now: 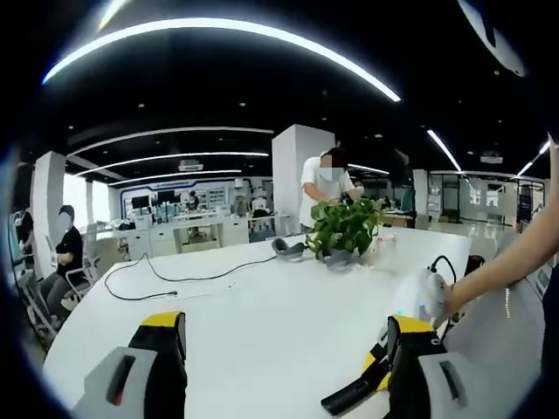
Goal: Press the specified remote control buttons in sequence, fully releasing each button before pressing the next.
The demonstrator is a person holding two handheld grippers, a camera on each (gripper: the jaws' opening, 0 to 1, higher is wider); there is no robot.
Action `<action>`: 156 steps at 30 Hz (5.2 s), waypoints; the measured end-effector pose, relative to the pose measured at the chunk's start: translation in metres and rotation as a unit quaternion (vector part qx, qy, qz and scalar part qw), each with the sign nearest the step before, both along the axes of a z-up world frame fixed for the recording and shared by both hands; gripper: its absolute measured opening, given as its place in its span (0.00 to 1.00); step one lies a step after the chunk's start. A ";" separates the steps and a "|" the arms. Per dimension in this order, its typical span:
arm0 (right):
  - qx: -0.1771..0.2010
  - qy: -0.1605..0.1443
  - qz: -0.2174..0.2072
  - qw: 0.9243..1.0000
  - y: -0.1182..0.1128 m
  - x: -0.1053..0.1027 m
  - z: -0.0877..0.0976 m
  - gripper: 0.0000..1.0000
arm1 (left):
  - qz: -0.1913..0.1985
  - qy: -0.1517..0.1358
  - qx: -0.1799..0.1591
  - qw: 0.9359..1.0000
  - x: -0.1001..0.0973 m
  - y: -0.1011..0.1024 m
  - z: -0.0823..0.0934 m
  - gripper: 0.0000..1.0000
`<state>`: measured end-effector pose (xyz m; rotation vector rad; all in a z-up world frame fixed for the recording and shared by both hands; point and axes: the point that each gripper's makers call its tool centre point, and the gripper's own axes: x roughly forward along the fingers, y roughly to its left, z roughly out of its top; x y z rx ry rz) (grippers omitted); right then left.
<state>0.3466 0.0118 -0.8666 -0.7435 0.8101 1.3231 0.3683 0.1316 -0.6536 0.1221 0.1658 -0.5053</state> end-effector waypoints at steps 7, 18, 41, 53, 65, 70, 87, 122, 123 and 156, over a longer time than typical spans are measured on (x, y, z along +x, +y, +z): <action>0.007 -0.001 -0.002 1.000 0.000 0.000 0.000 0.21 | 0.000 -0.023 0.012 1.000 0.000 0.003 0.004 1.00; -0.003 0.010 0.004 1.000 0.000 0.003 0.001 0.21 | 0.010 -0.028 -0.015 0.999 0.003 0.015 0.007 1.00; -0.032 0.009 0.027 0.999 0.001 0.059 0.000 0.21 | 0.005 -0.017 -0.012 1.000 0.002 0.013 0.001 1.00; -0.055 0.012 0.043 0.998 -0.002 0.095 -0.002 0.21 | 0.000 -0.009 -0.011 1.000 0.002 0.012 -0.004 1.00; -0.070 0.011 0.053 0.996 -0.005 0.120 -0.002 0.21 | -0.005 -0.005 -0.010 1.000 0.001 0.010 -0.006 1.00; -0.075 0.013 0.053 0.996 -0.006 0.127 -0.002 0.21 | -0.006 0.000 -0.009 1.000 0.001 0.009 -0.008 1.00; -0.076 0.006 0.041 0.996 -0.008 0.135 -0.001 0.22 | -0.004 0.001 -0.014 1.000 0.002 0.010 -0.007 1.00; 0.196 -0.083 -0.319 0.924 -0.047 0.123 0.110 0.99 | -0.013 -0.005 0.002 1.000 0.000 0.007 -0.007 1.00; 0.201 -0.083 -0.324 0.921 -0.049 0.121 0.115 0.99 | -0.014 -0.004 0.005 1.000 0.000 0.007 -0.007 1.00; 0.274 -0.184 -0.424 0.844 -0.113 0.057 0.208 0.99 | -0.017 0.002 0.010 1.000 0.001 0.005 -0.010 1.00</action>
